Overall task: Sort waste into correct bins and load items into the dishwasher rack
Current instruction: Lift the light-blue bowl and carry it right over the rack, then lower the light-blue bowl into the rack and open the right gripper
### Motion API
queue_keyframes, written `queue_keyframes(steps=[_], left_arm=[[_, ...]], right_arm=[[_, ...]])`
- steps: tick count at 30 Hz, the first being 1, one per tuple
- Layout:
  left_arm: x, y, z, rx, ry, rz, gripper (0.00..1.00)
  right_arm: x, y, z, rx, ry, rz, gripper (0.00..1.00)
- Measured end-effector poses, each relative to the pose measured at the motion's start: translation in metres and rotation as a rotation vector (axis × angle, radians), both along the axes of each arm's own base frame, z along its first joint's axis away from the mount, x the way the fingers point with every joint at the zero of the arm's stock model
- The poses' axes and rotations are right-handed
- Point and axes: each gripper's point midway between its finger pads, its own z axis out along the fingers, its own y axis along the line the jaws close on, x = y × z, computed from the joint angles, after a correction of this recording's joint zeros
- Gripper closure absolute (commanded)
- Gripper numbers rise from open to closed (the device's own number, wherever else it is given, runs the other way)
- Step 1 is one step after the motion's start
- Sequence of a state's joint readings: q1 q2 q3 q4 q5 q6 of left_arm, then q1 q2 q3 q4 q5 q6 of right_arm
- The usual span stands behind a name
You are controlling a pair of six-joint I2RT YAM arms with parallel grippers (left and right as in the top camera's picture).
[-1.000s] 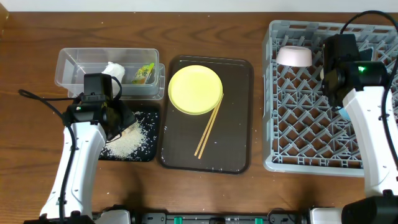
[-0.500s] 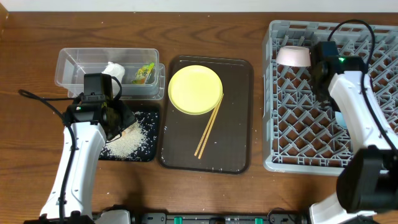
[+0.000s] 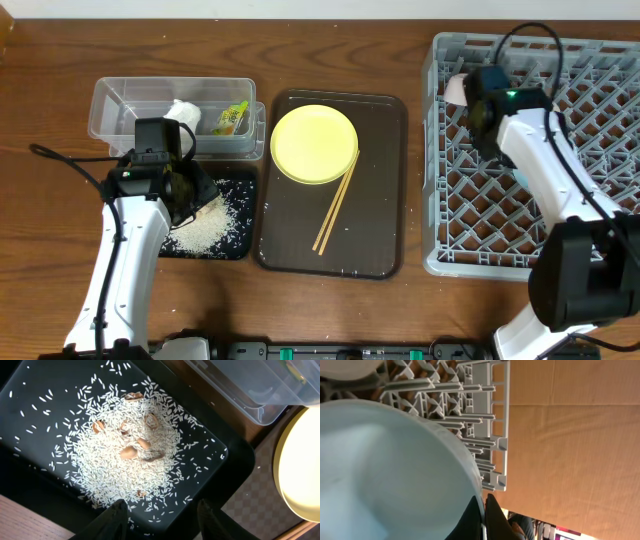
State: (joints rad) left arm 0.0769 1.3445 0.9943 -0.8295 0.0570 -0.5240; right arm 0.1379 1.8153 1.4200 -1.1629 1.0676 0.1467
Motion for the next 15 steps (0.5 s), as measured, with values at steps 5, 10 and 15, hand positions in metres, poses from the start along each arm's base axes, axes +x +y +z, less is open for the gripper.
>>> queue_keyframes(steps=[5, 10, 15], left_arm=[[0.000, 0.000, 0.000, 0.000, 0.000, 0.000, 0.51], [0.000, 0.000, 0.000, 0.000, 0.000, 0.000, 0.52], [0.000, 0.000, 0.000, 0.000, 0.000, 0.000, 0.52]], right_arm=[[0.002, 0.010, -0.002, 0.032, -0.006, 0.017, 0.96], [0.004, 0.017, 0.001, 0.040, -0.020, 0.034, 0.99], [0.005, 0.021, 0.003, 0.030, -0.016, 0.047, 0.99]])
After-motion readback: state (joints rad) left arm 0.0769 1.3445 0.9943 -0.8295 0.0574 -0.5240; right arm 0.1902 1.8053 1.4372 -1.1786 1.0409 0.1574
